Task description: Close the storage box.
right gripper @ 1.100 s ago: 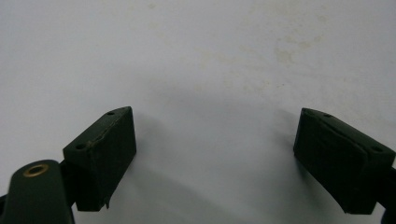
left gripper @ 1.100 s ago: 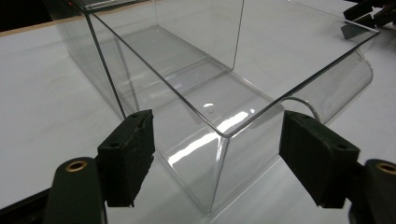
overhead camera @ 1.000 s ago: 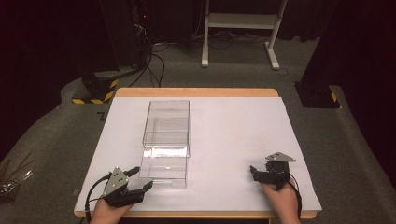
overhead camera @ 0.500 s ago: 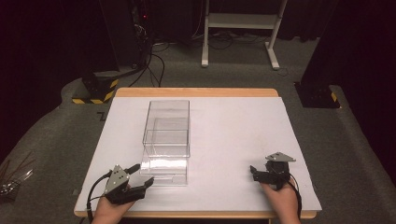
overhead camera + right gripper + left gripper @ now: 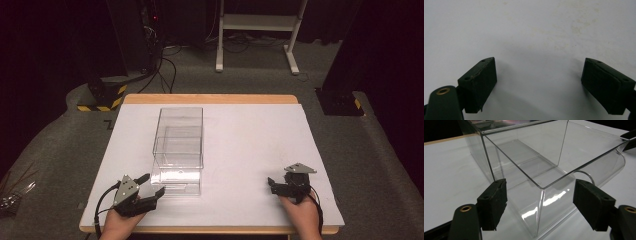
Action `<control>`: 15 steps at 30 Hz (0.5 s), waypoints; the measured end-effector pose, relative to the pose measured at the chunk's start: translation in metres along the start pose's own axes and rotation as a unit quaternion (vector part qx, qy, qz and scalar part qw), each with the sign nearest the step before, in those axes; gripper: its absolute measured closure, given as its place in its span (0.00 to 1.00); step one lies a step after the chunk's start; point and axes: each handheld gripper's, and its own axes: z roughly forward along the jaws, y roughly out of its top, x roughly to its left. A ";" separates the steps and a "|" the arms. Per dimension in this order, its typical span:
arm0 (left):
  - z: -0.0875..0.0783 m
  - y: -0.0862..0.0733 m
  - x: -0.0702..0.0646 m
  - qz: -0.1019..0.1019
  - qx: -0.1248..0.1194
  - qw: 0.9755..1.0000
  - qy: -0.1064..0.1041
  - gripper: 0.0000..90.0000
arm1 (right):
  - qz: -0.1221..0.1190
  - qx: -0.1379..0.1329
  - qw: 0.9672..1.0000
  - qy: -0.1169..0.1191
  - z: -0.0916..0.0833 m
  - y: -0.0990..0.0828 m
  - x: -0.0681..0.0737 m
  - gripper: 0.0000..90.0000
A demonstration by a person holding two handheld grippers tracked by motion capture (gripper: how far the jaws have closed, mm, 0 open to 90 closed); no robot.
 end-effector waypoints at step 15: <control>0.009 0.003 0.002 -0.019 -0.001 1.000 0.014 0.31 | 0.000 0.000 1.000 0.000 0.000 0.000 0.000 0.14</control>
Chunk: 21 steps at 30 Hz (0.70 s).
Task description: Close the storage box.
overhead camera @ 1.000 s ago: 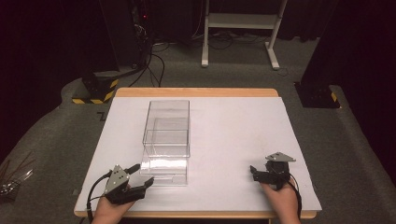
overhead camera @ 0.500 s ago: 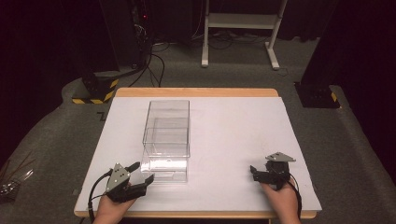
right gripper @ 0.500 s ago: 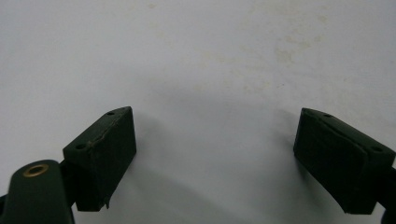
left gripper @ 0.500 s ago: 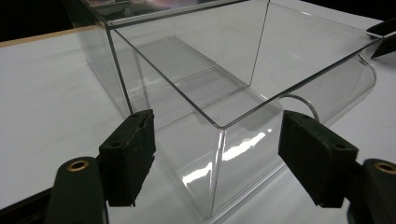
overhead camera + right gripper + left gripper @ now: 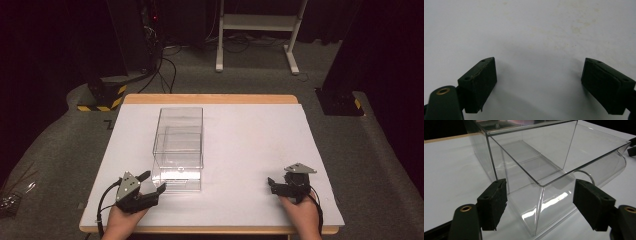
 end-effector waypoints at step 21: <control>0.016 0.005 0.010 -0.010 0.020 1.000 0.011 0.25 | 0.000 0.000 1.000 0.000 0.000 0.000 0.000 0.14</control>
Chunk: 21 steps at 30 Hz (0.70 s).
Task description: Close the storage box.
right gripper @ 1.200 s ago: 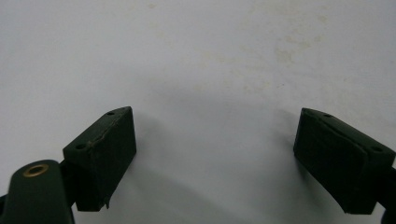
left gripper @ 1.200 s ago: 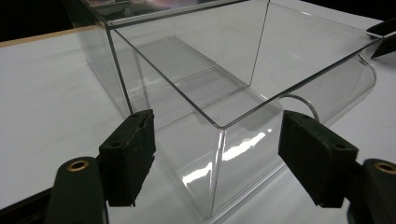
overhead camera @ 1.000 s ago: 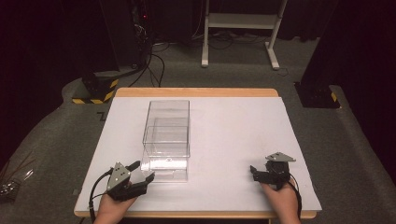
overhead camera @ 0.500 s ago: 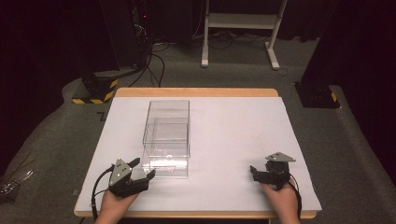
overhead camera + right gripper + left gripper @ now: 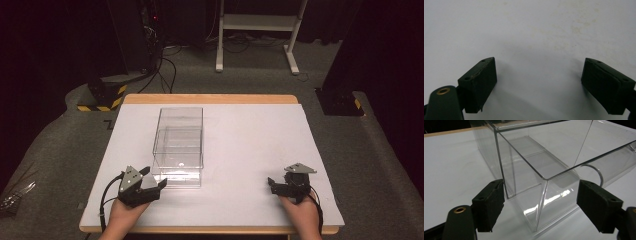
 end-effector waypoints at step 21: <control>0.014 0.011 0.007 0.000 0.002 1.000 0.014 0.27 | 0.000 0.000 1.000 0.000 0.000 0.000 0.000 0.14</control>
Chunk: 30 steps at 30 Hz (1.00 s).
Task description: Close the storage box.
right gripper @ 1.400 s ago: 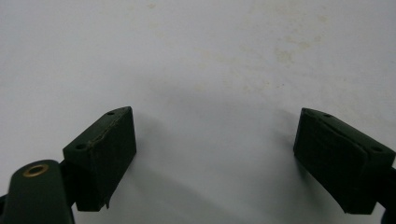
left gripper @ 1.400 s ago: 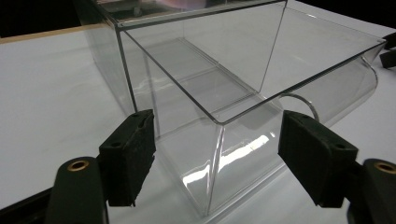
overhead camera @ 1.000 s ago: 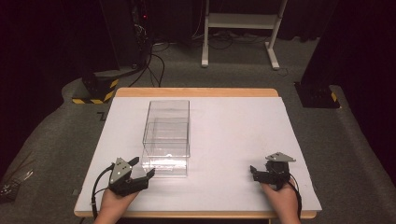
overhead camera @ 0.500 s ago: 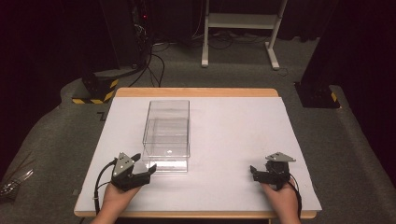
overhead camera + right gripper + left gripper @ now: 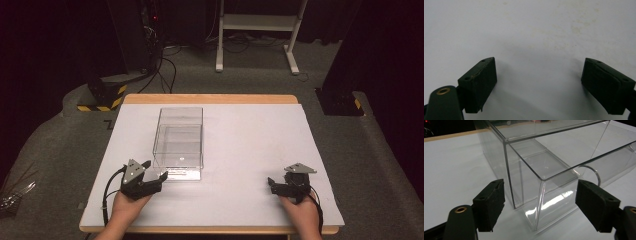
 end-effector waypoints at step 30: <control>0.022 0.014 0.012 -0.012 -0.007 1.000 0.028 0.28 | 0.000 0.000 1.000 0.000 0.000 0.000 0.000 0.14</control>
